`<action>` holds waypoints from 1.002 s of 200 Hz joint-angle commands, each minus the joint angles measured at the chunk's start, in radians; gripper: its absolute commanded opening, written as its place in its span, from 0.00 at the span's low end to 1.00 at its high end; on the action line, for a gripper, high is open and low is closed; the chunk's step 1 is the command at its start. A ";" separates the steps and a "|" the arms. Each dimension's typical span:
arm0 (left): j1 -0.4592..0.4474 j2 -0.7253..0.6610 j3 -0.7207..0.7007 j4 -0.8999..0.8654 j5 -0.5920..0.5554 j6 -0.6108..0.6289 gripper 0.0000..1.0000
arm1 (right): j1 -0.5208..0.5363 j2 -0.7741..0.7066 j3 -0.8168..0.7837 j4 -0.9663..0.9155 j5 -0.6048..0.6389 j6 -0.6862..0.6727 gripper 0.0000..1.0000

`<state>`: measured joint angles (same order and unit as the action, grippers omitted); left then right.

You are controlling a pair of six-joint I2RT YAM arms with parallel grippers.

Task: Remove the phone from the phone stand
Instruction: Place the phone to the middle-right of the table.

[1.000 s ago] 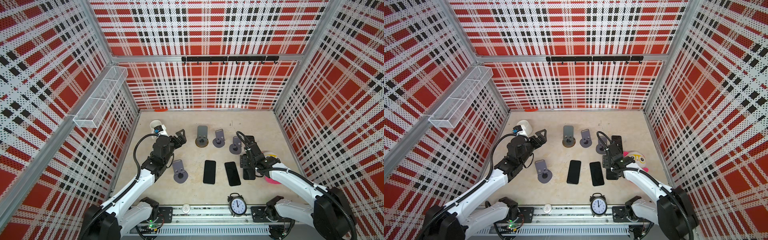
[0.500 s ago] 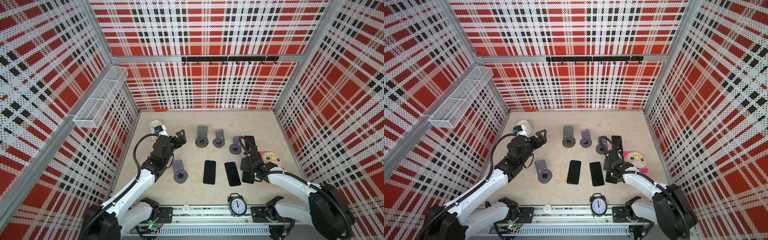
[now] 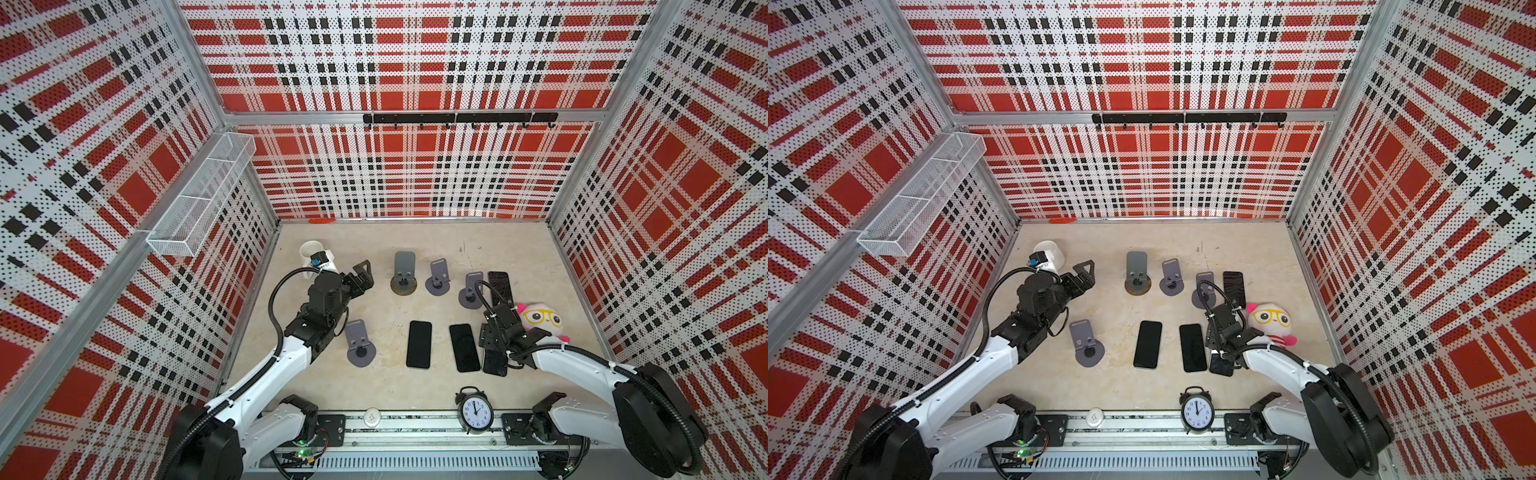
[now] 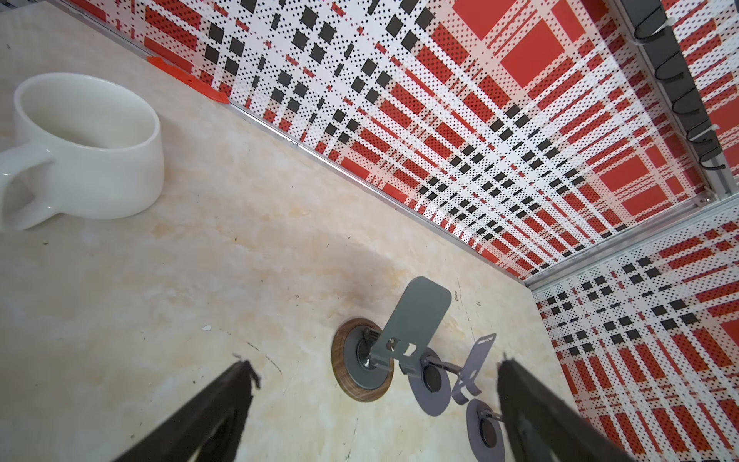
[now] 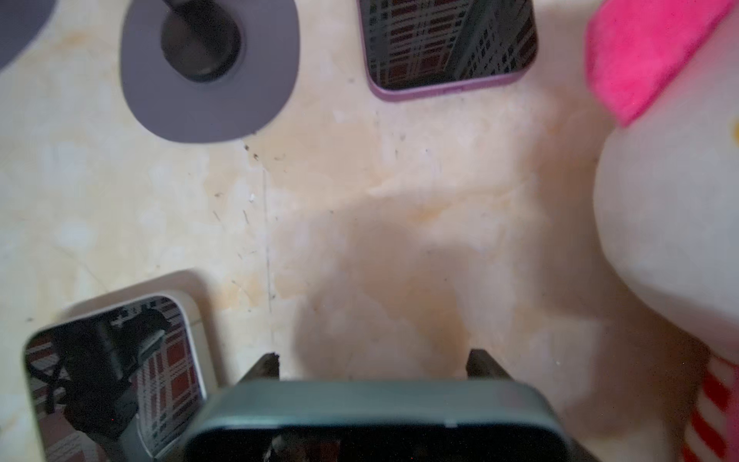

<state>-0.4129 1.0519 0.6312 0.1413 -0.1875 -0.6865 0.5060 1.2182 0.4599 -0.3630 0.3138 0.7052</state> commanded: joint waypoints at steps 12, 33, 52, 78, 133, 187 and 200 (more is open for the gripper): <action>0.003 -0.004 0.018 0.009 0.008 0.008 0.98 | 0.008 0.031 0.045 -0.108 0.021 0.028 0.73; 0.003 -0.003 0.015 0.013 0.011 0.005 0.98 | 0.007 0.048 0.038 -0.086 0.018 0.027 0.75; 0.003 -0.003 0.014 0.011 0.015 0.002 0.98 | 0.007 0.077 0.037 -0.071 0.010 0.027 0.76; 0.003 -0.003 0.006 0.016 0.010 -0.001 0.98 | 0.006 0.114 0.038 -0.058 -0.016 0.040 0.77; 0.005 0.006 -0.003 0.024 0.022 -0.011 0.98 | 0.009 0.133 0.050 -0.070 -0.006 0.050 0.79; 0.006 0.027 -0.009 0.049 0.045 -0.028 0.98 | 0.008 0.143 0.051 -0.067 -0.007 0.049 0.78; 0.006 0.030 -0.008 0.050 0.047 -0.028 0.98 | 0.008 0.145 0.053 -0.068 -0.009 0.050 0.77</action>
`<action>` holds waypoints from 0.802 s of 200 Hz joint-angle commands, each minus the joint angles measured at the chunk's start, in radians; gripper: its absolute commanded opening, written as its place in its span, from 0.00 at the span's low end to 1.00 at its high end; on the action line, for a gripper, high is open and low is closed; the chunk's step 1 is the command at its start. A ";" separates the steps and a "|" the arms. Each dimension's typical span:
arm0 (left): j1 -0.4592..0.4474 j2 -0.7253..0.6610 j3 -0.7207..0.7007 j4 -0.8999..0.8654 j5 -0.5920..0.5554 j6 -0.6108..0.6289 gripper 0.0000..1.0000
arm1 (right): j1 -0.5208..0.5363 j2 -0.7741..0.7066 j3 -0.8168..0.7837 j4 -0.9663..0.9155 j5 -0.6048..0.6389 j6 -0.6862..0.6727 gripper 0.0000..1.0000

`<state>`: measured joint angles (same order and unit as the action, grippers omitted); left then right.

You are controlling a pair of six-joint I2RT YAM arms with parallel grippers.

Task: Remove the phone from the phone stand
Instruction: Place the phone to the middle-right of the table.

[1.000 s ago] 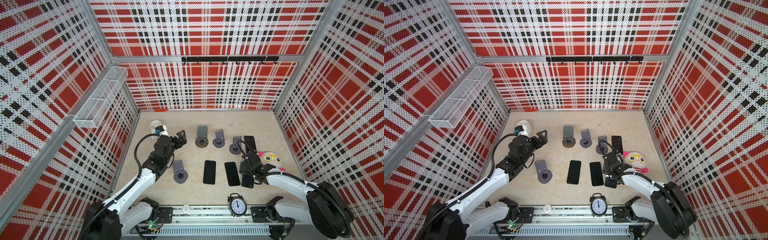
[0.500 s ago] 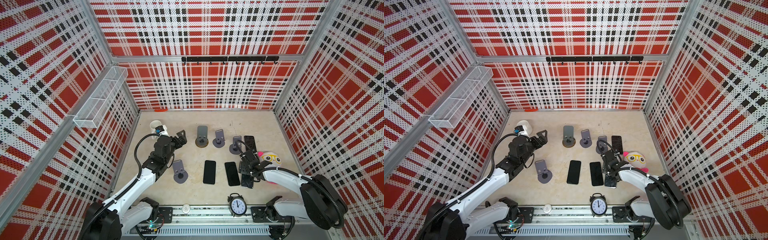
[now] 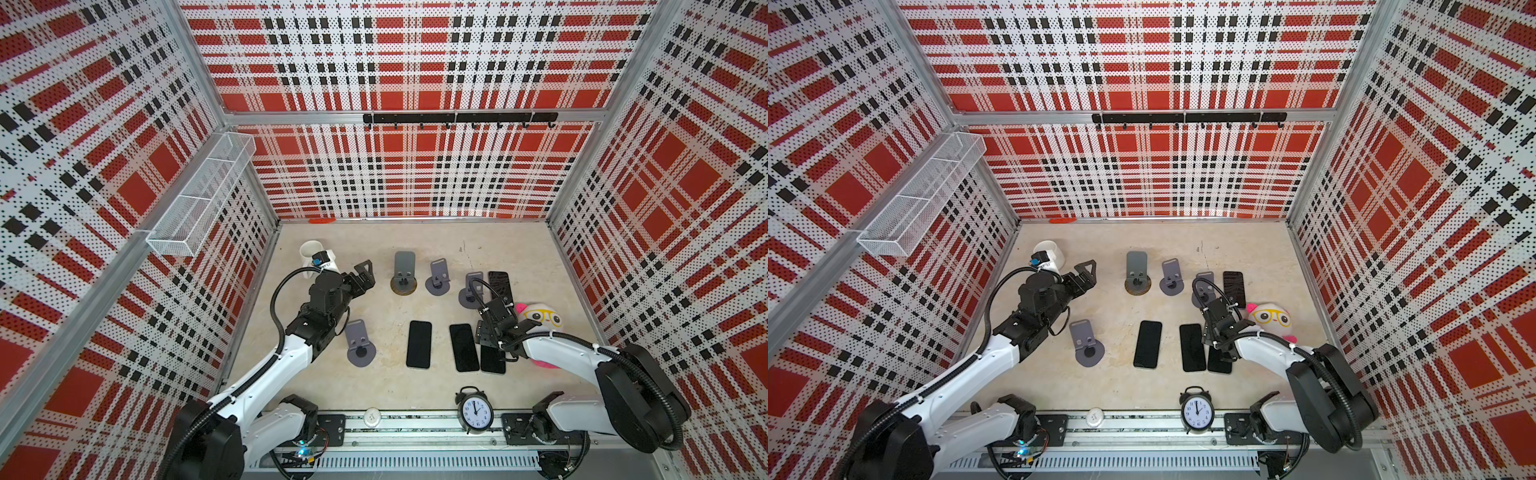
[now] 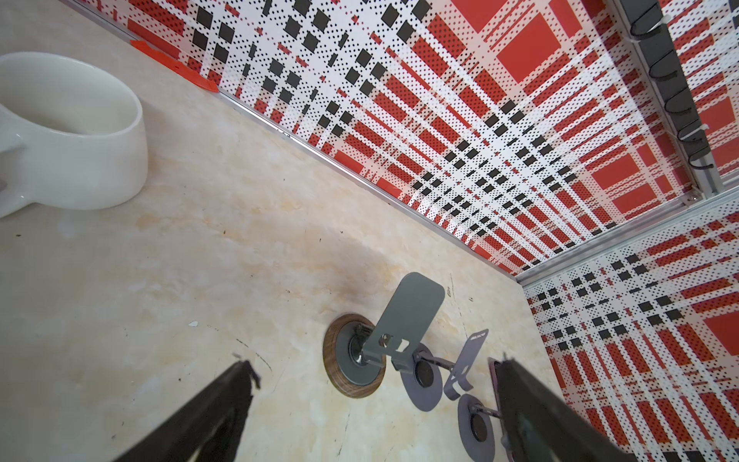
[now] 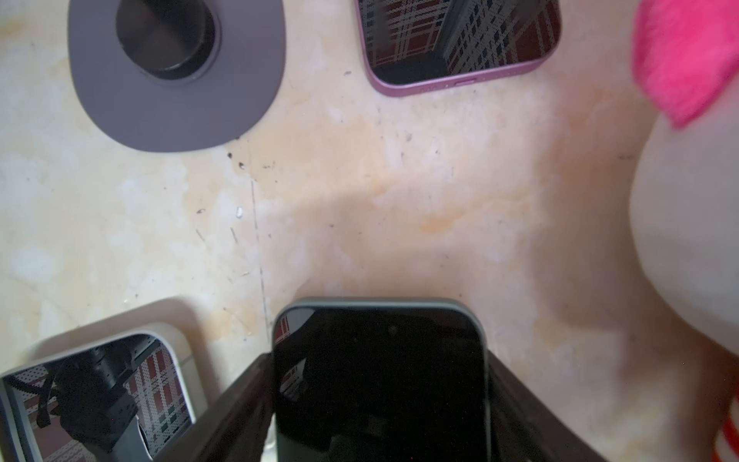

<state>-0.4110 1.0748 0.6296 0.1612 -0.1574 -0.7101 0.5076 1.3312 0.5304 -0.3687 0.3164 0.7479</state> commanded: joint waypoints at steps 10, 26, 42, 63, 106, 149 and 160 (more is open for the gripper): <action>0.005 0.007 -0.007 0.028 0.017 -0.005 0.98 | 0.006 0.034 -0.015 -0.067 -0.008 0.006 0.78; 0.006 0.008 -0.006 0.028 0.016 -0.003 0.98 | 0.006 0.039 -0.012 -0.071 -0.005 0.008 0.78; 0.006 0.010 -0.005 0.028 0.017 -0.003 0.98 | 0.006 0.043 -0.009 -0.076 -0.005 0.009 0.78; 0.009 0.014 -0.004 0.028 0.017 -0.003 0.98 | 0.006 0.051 0.000 -0.091 0.003 0.009 0.78; 0.014 0.013 -0.012 0.032 0.004 -0.003 0.98 | 0.007 0.053 0.001 -0.089 0.005 0.006 0.81; 0.012 0.004 -0.056 0.079 -0.034 -0.010 0.98 | 0.006 0.084 0.016 -0.095 -0.006 0.001 0.82; 0.013 0.003 -0.062 0.077 -0.069 -0.004 0.98 | 0.006 0.077 0.016 -0.093 -0.007 0.002 0.82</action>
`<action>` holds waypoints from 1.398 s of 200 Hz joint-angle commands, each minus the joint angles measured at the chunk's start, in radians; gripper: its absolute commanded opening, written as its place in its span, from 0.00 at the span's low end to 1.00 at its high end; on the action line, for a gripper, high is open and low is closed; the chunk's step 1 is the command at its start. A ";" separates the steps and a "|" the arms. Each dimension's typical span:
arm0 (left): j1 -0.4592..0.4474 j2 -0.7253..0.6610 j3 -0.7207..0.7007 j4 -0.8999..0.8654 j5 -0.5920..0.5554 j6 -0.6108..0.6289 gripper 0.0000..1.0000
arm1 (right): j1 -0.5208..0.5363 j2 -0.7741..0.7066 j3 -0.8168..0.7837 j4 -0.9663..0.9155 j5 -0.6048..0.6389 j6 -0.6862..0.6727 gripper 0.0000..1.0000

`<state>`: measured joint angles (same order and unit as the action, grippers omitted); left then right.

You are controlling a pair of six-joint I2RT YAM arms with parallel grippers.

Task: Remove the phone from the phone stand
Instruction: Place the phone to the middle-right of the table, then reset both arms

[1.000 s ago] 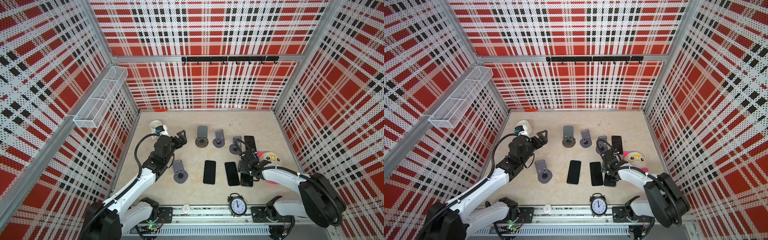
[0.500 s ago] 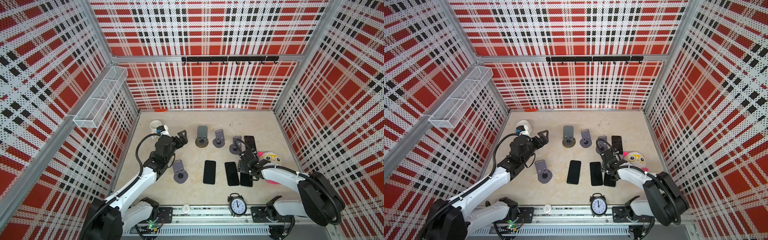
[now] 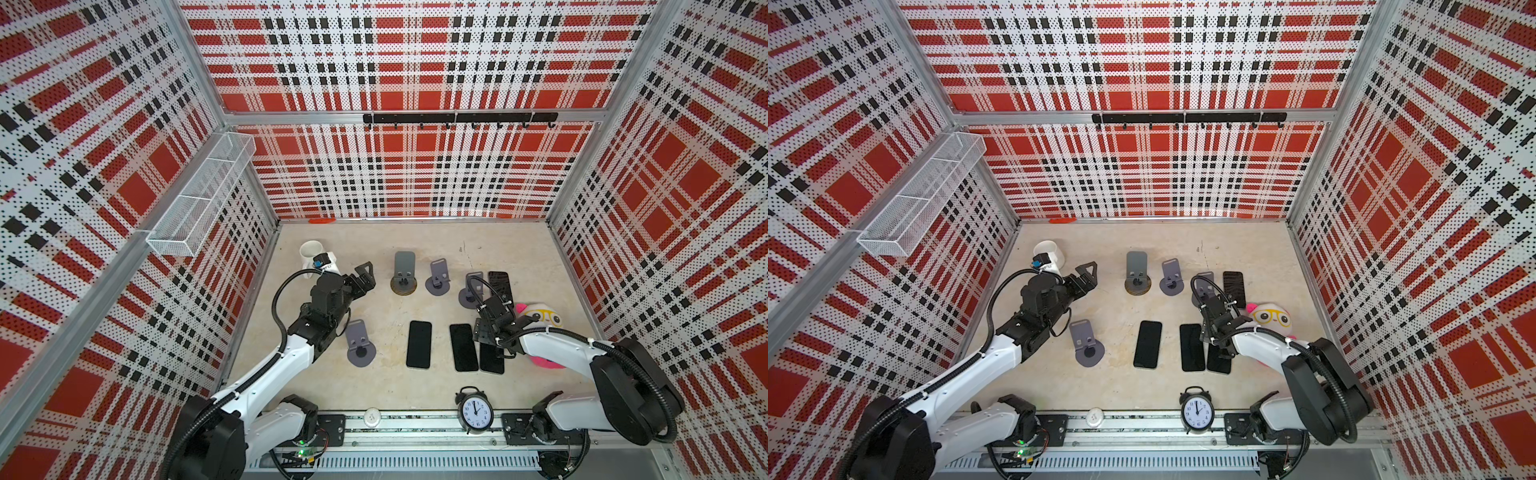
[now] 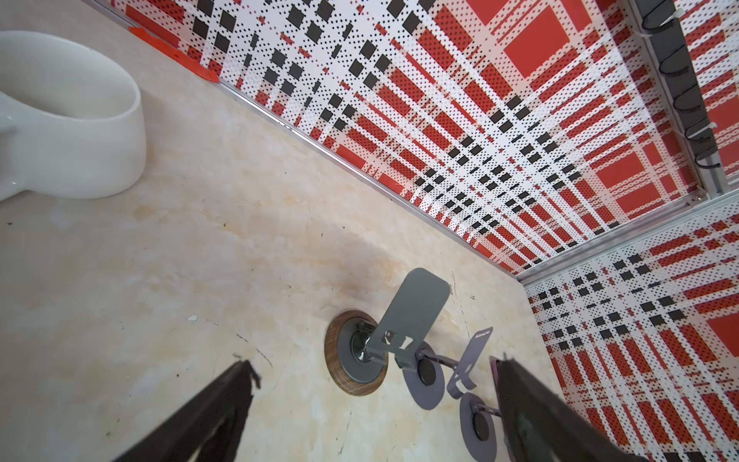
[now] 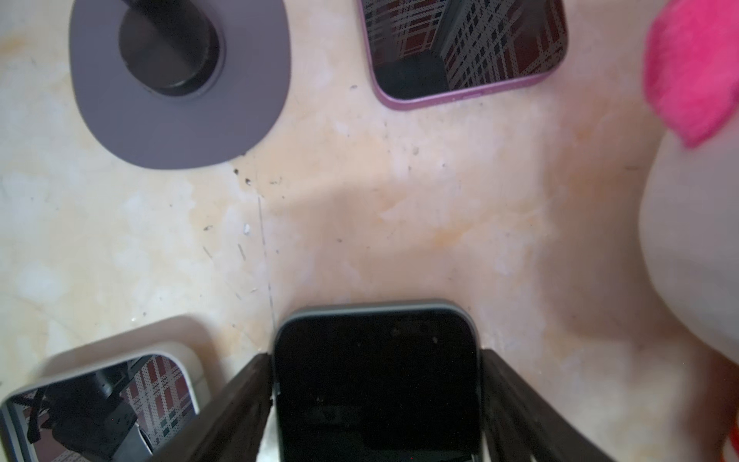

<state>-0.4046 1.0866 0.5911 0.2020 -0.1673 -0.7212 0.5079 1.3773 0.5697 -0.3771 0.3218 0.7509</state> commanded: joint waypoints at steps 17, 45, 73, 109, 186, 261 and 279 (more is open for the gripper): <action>0.006 -0.018 -0.019 0.019 -0.106 0.029 0.98 | 0.006 0.009 -0.012 -0.089 -0.011 0.000 0.82; -0.004 -0.064 -0.046 0.094 -0.120 0.117 0.98 | 0.006 -0.044 0.048 -0.138 0.029 -0.007 0.96; -0.016 -0.095 -0.054 0.086 -0.287 0.173 0.98 | 0.006 -0.132 0.126 -0.176 0.126 -0.022 1.00; 0.072 -0.071 -0.078 0.088 -0.311 0.189 0.98 | 0.006 -0.268 0.170 -0.086 0.229 -0.103 1.00; 0.321 -0.041 -0.178 0.262 -0.142 0.344 0.98 | -0.164 -0.542 -0.040 0.436 0.321 -0.428 1.00; 0.392 0.048 -0.292 0.488 -0.066 0.560 0.98 | -0.447 -0.352 -0.344 1.181 -0.011 -0.635 1.00; 0.412 0.091 -0.317 0.559 0.012 0.600 0.98 | -0.454 -0.236 -0.321 1.195 -0.027 -0.657 1.00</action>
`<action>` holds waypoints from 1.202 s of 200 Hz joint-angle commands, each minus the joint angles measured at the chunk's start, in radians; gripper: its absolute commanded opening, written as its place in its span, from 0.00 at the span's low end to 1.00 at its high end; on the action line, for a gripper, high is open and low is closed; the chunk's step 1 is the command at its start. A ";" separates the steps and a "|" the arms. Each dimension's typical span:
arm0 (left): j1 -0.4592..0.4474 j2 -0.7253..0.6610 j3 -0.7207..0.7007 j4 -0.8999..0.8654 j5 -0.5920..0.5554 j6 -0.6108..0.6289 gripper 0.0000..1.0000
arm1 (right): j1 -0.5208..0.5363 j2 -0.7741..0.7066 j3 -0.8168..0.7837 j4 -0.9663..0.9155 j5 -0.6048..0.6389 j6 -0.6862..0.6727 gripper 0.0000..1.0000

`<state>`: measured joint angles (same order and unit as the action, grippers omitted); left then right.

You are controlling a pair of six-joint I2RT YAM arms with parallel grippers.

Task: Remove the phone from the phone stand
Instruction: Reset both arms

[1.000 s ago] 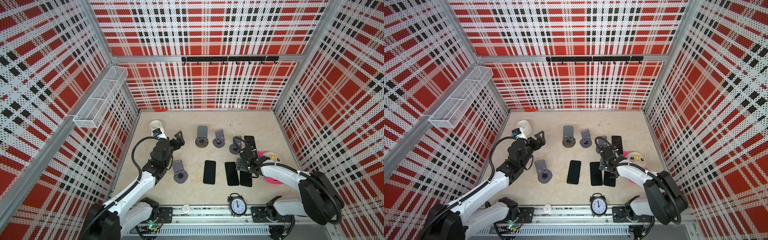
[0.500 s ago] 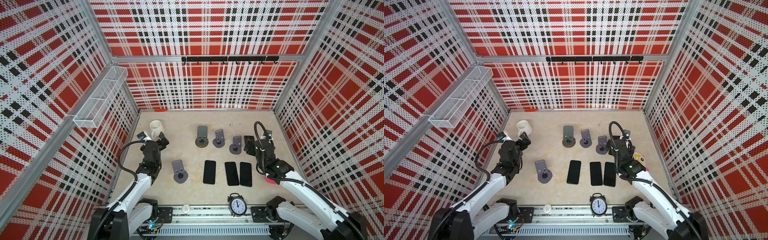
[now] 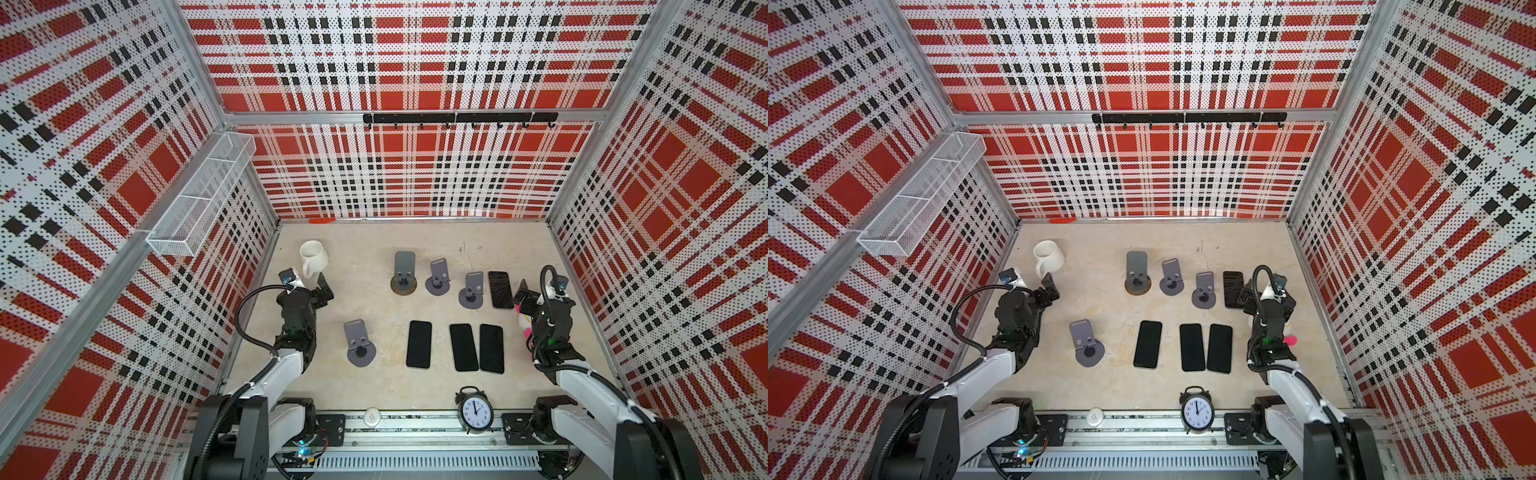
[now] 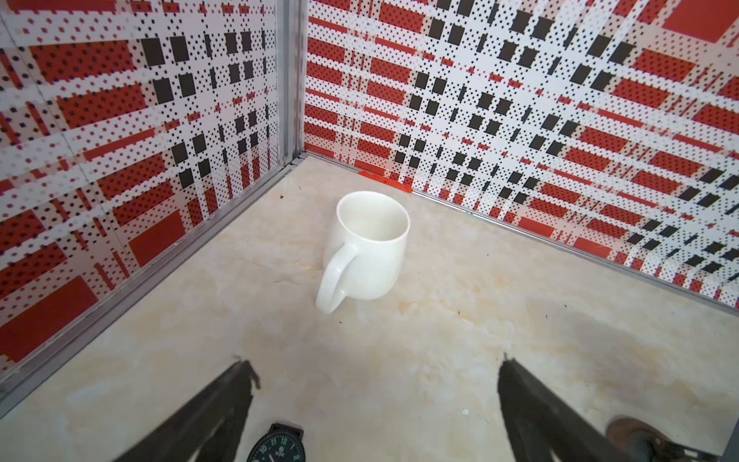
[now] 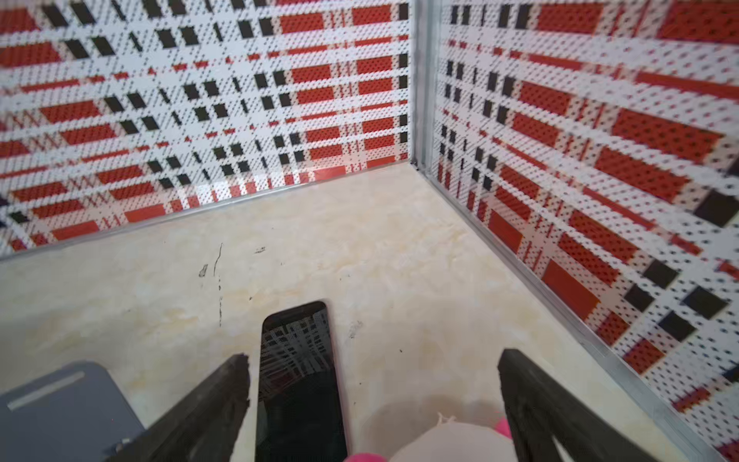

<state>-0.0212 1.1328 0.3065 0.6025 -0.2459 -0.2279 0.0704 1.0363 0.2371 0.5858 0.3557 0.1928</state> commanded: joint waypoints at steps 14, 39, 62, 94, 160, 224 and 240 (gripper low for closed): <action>0.031 0.079 -0.049 0.215 0.115 0.136 0.98 | -0.017 0.185 0.029 0.241 -0.068 -0.112 1.00; 0.071 0.153 -0.130 0.480 0.198 0.063 0.98 | -0.026 0.328 -0.009 0.467 -0.114 -0.138 1.00; 0.093 0.190 -0.111 0.497 0.192 0.042 0.98 | -0.061 0.367 0.076 0.352 -0.240 -0.116 1.00; 0.082 0.223 -0.091 0.519 0.165 0.071 0.98 | -0.070 0.550 0.023 0.657 -0.293 -0.105 1.00; 0.022 0.406 -0.195 0.924 0.146 0.232 0.98 | -0.070 0.524 0.000 0.650 -0.210 -0.074 1.00; 0.038 0.446 -0.100 0.806 0.151 0.209 0.98 | -0.062 0.533 0.026 0.618 -0.218 -0.093 1.00; 0.038 0.444 -0.098 0.803 0.137 0.202 0.98 | -0.062 0.533 0.027 0.618 -0.218 -0.093 1.00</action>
<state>0.0135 1.5738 0.1951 1.3911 -0.0868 -0.0322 0.0055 1.5616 0.2504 1.1820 0.1349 0.1135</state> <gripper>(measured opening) 0.982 0.997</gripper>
